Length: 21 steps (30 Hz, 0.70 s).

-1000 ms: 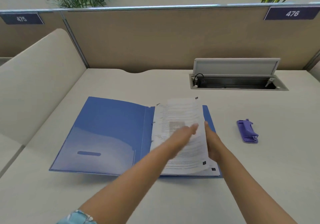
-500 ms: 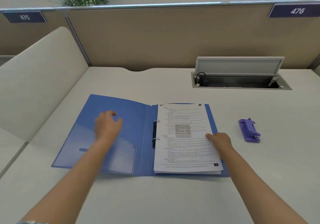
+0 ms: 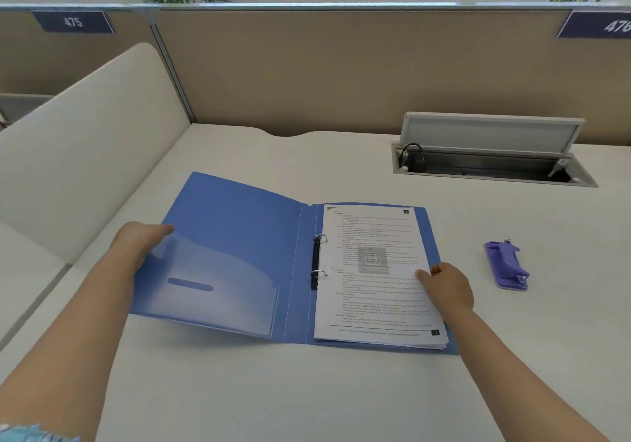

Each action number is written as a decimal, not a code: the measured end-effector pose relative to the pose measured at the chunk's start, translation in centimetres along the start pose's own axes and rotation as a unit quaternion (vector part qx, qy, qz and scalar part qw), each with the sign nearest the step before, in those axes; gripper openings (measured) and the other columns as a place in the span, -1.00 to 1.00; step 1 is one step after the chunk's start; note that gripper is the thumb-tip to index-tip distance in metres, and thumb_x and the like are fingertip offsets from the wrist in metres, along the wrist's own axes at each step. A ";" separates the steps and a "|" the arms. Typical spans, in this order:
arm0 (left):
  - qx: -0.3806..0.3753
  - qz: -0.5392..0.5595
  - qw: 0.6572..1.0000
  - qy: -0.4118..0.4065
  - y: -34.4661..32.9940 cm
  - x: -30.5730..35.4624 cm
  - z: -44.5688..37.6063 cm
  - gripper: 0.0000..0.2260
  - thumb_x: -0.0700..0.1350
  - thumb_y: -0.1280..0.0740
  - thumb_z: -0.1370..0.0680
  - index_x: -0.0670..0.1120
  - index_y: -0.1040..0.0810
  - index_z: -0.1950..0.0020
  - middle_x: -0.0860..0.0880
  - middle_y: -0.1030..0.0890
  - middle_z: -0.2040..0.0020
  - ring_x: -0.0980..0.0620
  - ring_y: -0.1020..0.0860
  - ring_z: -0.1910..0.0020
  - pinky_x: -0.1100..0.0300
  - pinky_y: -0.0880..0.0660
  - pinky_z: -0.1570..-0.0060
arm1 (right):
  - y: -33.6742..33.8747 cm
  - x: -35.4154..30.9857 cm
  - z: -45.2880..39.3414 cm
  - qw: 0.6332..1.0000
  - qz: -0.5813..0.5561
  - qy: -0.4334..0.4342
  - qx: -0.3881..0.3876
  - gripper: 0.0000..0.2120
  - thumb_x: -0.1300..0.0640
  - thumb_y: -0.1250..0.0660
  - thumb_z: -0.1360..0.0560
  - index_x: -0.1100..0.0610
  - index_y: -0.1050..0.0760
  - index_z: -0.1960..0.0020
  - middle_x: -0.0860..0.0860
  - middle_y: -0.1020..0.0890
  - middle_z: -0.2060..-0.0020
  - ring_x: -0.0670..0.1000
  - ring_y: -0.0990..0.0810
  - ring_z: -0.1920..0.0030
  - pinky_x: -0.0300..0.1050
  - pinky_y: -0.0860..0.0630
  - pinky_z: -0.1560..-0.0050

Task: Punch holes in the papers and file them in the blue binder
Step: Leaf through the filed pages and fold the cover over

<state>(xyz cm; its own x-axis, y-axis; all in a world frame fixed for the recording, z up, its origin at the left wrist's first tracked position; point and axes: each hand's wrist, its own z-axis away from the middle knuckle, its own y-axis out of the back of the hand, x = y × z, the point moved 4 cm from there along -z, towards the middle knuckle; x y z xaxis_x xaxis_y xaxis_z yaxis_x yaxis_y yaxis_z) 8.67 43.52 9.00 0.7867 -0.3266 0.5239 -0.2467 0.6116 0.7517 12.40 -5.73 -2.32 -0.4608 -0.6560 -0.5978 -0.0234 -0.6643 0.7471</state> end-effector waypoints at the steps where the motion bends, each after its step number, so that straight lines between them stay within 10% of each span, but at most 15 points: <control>1: -0.001 0.002 1.000 -0.005 0.4 0.3 0.1 -0.53 -0.02 -0.35 -0.51 -0.31 -0.39 -0.28 -0.28 -0.46 -0.24 -0.29 -0.45 -0.24 -0.04 -0.39 -0.07 | 0.1 0.1 0.1 1.000 -0.002 0.001 0.001 -0.80 0.04 -0.31 -0.50 0.18 -0.44 0.11 0.05 -0.52 0.23 0.07 -0.48 0.22 -0.14 -0.35 0.25; 9: -0.035 0.014 0.995 -0.095 2.3 4.7 2.2 -0.72 0.00 -0.36 -0.50 -0.20 -0.39 0.12 -0.15 -0.36 0.16 -0.14 -0.37 0.15 0.01 -0.33 0.13 | 0.2 1.0 0.2 0.998 -0.045 -0.012 0.029 -0.74 0.03 -0.36 -0.48 0.18 -0.49 -0.06 0.12 -0.61 0.01 0.10 -0.52 0.10 -0.08 -0.41 0.14; 21: -0.142 -0.045 0.971 -0.185 2.8 8.7 6.7 -0.76 -0.24 -0.32 -0.52 -0.22 -0.50 -0.17 -0.18 -0.59 0.11 -0.09 -0.53 0.30 0.18 -0.45 0.30 | -0.6 -1.3 3.2 0.994 -0.026 0.060 0.085 -0.67 0.09 -0.31 -0.51 0.17 -0.44 -0.24 0.17 -0.50 -0.18 0.17 -0.47 -0.19 0.04 -0.46 -0.12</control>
<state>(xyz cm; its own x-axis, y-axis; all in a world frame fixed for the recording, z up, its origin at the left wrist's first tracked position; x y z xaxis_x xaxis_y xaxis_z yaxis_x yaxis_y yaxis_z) 11.03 37.57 18.31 0.5273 -0.5918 0.6097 0.0211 0.7264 0.6869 10.20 -3.33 -1.03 -0.3463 -0.6668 -0.6599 -0.1988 -0.6353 0.7462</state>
